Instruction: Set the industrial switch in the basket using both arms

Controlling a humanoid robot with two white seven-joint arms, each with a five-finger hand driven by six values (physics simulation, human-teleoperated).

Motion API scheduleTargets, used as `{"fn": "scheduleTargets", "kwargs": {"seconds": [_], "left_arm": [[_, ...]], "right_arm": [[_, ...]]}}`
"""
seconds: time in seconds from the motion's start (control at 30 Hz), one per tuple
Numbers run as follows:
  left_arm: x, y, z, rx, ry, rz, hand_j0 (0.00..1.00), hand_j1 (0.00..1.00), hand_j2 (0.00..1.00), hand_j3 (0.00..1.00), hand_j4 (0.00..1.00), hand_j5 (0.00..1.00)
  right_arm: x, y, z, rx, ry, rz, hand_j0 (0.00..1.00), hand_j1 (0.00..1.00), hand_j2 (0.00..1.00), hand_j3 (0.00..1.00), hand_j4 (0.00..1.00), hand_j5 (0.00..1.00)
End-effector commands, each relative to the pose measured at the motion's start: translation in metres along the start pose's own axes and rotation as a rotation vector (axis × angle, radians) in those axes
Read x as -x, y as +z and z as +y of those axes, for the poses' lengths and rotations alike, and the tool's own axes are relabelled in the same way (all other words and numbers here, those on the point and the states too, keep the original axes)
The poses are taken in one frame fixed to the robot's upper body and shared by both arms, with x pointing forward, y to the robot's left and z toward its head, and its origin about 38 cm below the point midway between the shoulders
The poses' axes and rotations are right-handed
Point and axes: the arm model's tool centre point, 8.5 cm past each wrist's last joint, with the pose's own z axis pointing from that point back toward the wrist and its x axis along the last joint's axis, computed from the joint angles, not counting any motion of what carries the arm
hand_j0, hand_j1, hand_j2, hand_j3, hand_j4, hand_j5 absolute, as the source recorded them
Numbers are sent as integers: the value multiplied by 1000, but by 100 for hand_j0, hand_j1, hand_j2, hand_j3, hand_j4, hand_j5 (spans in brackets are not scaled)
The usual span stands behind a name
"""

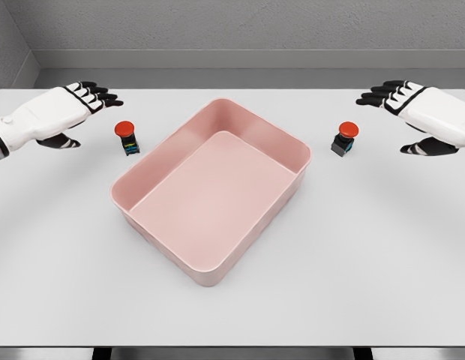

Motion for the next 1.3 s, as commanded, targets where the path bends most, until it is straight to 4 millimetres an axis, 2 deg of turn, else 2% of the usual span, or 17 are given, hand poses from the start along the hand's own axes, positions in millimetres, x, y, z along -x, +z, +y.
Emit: {"fn": "scheduleTargets", "kwargs": {"seconds": [0.0, 0.3, 0.43, 0.53, 0.67, 0.73, 0.87, 1.0, 1.1, 1.27], "left_arm": [[0, 0, 2, -4, -1, 1, 100, 100, 100, 100, 100, 100], [2, -6, 1, 11, -29, 6, 100, 100, 100, 100, 100, 100], [1, -19, -5, 40, 1, 8, 100, 100, 100, 100, 100, 100], [-3, -23, -7, 46, -4, -1, 100, 100, 100, 100, 100, 100], [-10, -34, -5, 28, 8, -19, 100, 100, 100, 100, 100, 100], [-11, -39, -10, 31, 23, -18, 100, 100, 100, 100, 100, 100], [-12, -45, -16, 54, 20, -19, 100, 100, 100, 100, 100, 100], [-15, -52, -25, 76, 30, -20, 100, 100, 100, 100, 100, 100], [-15, -59, -28, 93, 33, -18, 100, 100, 100, 100, 100, 100], [-16, -64, -28, 100, 29, -19, 100, 100, 100, 100, 100, 100]], "right_arm": [[0, 0, 0, 2, -5, 0, 100, 100, 100, 100, 100, 100], [1, 0, 3, -10, 5, 9, 100, 100, 100, 100, 100, 100], [5, 0, 34, -72, -26, 32, 100, 100, 100, 100, 100, 100], [13, 5, 36, -75, -42, 56, 100, 100, 100, 100, 100, 100], [12, 2, 32, -57, -51, 49, 100, 100, 100, 100, 100, 100], [13, -4, 32, -46, -51, 48, 100, 100, 100, 100, 100, 100], [29, -25, 43, -36, -106, 82, 100, 100, 100, 100, 100, 100], [35, -43, 53, -47, -124, 96, 100, 100, 100, 100, 100, 100], [35, -61, 64, -46, -155, 99, 100, 100, 100, 100, 100, 100], [29, -72, 61, -34, -153, 79, 100, 100, 100, 100, 100, 100]]}}
